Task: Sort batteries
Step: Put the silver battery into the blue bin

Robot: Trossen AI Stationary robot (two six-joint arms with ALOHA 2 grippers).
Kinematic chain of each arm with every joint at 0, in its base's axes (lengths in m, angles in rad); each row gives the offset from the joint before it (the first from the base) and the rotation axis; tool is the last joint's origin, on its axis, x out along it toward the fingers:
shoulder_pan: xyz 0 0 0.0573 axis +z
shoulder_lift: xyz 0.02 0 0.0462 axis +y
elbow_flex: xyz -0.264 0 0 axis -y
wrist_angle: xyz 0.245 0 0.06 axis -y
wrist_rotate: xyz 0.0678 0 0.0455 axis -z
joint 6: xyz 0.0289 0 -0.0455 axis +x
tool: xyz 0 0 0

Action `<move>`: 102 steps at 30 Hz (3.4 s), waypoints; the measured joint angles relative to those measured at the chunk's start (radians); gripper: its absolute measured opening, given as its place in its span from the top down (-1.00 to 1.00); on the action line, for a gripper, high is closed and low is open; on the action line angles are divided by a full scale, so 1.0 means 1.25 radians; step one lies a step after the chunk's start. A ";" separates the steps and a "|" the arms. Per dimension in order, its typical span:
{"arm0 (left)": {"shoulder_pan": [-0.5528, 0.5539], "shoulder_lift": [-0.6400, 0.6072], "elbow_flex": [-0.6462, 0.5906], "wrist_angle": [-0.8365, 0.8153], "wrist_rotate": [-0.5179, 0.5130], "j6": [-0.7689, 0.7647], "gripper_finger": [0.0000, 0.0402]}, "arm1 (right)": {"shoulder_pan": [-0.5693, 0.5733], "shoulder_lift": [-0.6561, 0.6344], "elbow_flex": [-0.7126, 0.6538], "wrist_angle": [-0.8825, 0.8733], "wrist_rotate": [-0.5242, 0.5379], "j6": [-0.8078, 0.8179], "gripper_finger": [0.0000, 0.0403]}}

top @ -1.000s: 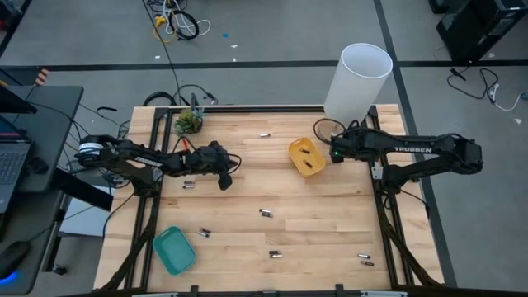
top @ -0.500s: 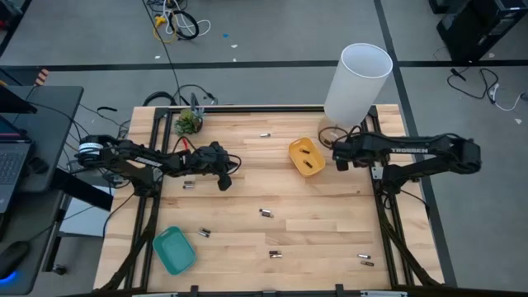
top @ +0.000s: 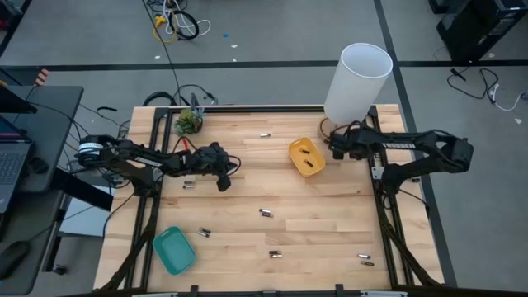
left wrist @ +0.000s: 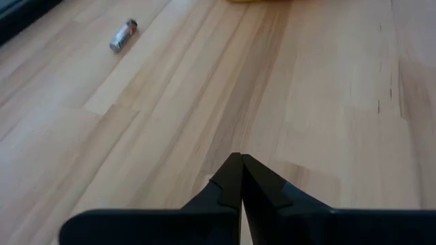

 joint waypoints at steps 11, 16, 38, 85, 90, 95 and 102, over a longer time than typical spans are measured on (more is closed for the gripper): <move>-0.028 0.000 0.000 -0.020 -0.014 0.019 0.92 | -0.142 0.057 0.000 0.153 0.091 -0.218 1.00; -0.031 0.000 0.000 -0.021 -0.016 0.018 0.92 | -0.165 0.101 0.000 0.177 0.063 -0.245 1.00; -0.031 0.000 0.000 -0.045 -0.018 -0.014 0.92 | 0.245 -0.032 0.000 0.042 0.280 0.091 1.00; -0.052 0.000 0.000 0.054 -0.057 0.021 0.92 | -0.191 -0.070 -0.177 0.270 0.181 -0.419 1.00; -0.052 0.000 0.000 0.037 -0.057 0.020 0.92 | -0.234 -0.071 -0.177 0.332 0.157 -0.540 1.00; -0.052 0.000 0.000 0.040 -0.057 0.019 0.92 | -0.255 -0.070 -0.176 0.370 0.142 -0.582 1.00; -0.052 0.000 0.000 0.070 -0.057 0.018 0.92 | -0.257 -0.070 -0.176 0.390 0.141 -0.596 1.00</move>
